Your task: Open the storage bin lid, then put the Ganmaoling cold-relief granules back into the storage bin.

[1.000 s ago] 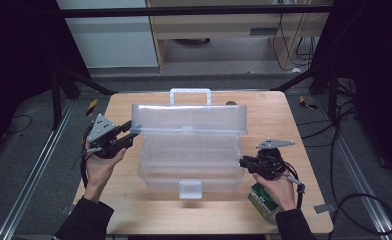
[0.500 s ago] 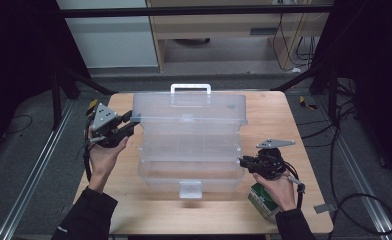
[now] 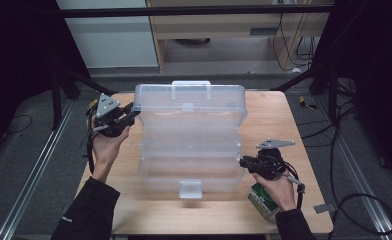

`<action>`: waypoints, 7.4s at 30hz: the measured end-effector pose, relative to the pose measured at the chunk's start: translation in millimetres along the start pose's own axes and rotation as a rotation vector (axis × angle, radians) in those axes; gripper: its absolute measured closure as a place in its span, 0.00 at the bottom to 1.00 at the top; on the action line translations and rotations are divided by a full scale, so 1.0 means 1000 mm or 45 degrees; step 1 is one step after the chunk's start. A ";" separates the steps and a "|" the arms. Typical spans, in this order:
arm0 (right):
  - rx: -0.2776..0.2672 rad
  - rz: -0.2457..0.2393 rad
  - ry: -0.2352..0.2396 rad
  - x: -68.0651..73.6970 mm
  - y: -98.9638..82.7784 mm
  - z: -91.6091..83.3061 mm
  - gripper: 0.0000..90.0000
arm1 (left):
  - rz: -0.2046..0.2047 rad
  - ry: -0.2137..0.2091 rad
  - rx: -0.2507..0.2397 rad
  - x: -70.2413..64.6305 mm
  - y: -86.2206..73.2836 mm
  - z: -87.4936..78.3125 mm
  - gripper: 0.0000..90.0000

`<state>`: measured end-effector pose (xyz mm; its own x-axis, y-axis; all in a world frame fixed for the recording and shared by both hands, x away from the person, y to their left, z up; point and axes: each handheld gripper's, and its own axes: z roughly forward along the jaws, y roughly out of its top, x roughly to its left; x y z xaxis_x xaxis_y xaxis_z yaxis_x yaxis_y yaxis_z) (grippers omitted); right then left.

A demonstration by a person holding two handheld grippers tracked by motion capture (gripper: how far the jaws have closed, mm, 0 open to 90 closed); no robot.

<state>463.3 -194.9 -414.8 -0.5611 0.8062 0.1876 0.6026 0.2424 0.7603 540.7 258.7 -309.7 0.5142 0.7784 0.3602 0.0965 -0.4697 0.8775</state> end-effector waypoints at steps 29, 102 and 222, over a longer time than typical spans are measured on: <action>-0.003 -0.016 0.000 0.000 0.000 0.000 0.83 | -0.111 0.020 0.012 0.024 0.012 0.046 0.85; 0.011 -0.011 -0.008 0.000 0.002 0.001 0.83 | -0.221 -0.015 0.135 0.069 -0.027 0.059 0.74; 0.791 -0.099 -0.182 0.002 -0.024 -0.028 0.07 | -0.179 -0.086 0.432 -0.031 -0.168 -0.026 0.37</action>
<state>432.3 -214.4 -415.3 -0.5613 0.8271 0.0291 0.8036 0.5362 0.2584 486.0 323.9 -459.8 0.5297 0.8212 0.2123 0.4412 -0.4805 0.7579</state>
